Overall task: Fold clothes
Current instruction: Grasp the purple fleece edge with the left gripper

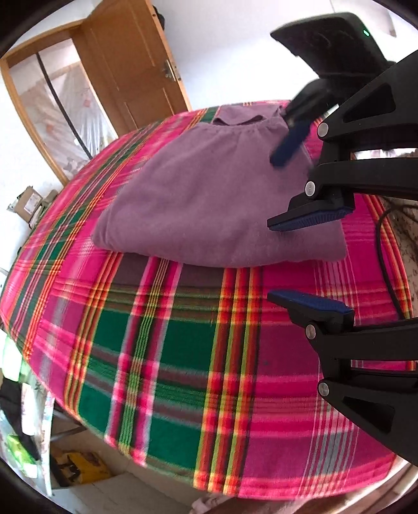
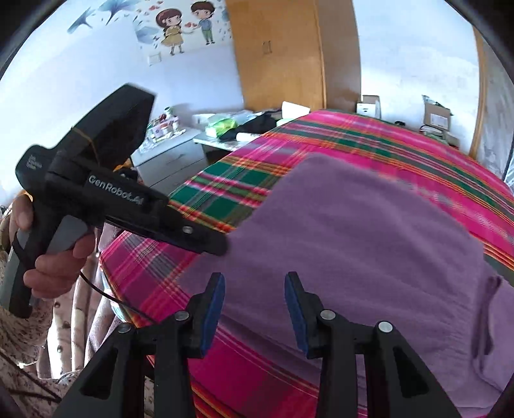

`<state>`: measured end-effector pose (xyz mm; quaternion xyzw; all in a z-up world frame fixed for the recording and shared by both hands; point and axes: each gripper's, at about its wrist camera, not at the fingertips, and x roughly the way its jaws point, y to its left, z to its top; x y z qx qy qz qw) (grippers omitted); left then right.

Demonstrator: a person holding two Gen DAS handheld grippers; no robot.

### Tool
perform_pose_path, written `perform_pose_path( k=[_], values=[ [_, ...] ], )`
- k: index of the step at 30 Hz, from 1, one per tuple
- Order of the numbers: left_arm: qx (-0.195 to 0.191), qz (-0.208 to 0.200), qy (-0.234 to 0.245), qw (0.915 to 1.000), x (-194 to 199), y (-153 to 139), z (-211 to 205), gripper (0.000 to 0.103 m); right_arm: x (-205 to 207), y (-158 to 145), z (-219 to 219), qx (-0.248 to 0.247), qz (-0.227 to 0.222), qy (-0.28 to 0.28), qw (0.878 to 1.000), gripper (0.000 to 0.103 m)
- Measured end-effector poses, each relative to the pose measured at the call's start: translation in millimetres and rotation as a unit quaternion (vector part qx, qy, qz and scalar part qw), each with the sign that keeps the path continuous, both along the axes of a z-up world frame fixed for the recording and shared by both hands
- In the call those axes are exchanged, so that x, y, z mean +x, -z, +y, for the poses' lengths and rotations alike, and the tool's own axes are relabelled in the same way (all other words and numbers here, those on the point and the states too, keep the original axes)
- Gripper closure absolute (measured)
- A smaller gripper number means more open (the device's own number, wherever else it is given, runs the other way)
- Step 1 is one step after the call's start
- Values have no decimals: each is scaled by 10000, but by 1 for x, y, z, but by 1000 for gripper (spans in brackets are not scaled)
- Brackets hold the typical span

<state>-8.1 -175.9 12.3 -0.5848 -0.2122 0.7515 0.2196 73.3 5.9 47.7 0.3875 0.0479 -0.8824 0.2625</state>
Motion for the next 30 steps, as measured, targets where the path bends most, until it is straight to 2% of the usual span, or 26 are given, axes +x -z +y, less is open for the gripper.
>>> perform_pose_path(
  k=[3,8,13,17,25,27,29,30],
  values=[
    [58,-97,130,9999,-4,7,5,64,0,5,-15,67,17,-137,9999,52],
    [270,-225,170,9992,-11,10,8,64,1,12,-28,240,34,-213,9995,48],
    [841,-432,316,9950,-19,14,14,64,4,17,-35,397,121,-163,9990,45],
    [1065,-449,350,9927,-24,9,20,64,11,15,-39,339,309,-179,9988,42],
    [1225,-440,449,9905,-28,3,31,64,7,21,-50,748,565,202,9954,41],
    [1217,-475,454,9904,-27,4,32,64,1,25,-50,854,516,380,9943,41],
    [1240,-498,452,9900,-26,6,30,64,-2,27,-49,857,501,505,9938,43],
    [1265,-505,449,9897,-26,6,29,64,-2,26,-48,834,538,542,9936,47]
  ],
)
